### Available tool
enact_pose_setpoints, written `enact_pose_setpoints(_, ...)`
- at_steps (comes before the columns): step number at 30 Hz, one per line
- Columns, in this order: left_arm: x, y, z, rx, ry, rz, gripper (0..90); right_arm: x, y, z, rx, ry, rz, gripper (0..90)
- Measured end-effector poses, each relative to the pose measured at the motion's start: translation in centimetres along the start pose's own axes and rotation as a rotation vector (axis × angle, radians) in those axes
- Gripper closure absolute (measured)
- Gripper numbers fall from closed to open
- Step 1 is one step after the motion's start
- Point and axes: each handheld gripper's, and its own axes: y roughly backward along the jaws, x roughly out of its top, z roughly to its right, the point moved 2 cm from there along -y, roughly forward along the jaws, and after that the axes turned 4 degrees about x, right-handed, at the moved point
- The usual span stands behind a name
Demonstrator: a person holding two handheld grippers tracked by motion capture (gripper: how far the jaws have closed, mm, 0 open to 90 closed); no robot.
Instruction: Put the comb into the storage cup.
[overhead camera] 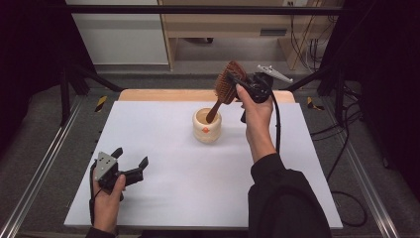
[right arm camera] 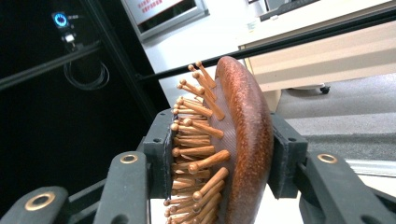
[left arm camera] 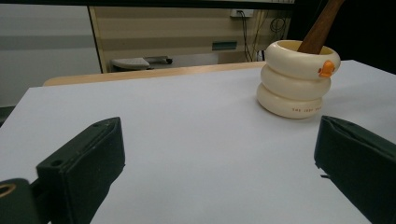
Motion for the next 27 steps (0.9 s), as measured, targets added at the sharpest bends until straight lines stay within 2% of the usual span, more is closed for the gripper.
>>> enact_pose_setpoints(2,0.0,0.0,0.0,-0.002,0.004,0.000,2.1,-0.2,-0.2,-0.1,-0.001,0.002,-0.008,52.1)
enact_pose_setpoints(5,0.0,0.1,-0.2,0.004,0.001,0.007,2.1,-1.1,-1.0,-0.2,-0.010,0.033,-0.038,52.0)
enact_pose_setpoints(13,0.1,0.0,-0.4,0.004,0.005,0.013,2.0,-2.4,-2.0,-0.3,-0.018,0.053,-0.075,51.9)
enact_pose_setpoints(17,0.1,0.0,-0.5,-0.002,-0.010,0.017,1.9,-2.8,-2.0,-0.2,-0.026,0.051,-0.082,51.9)
enact_pose_setpoints(27,0.1,0.0,-0.6,-0.006,-0.003,0.018,1.9,-3.6,-2.2,0.3,-0.036,0.051,-0.098,51.8)
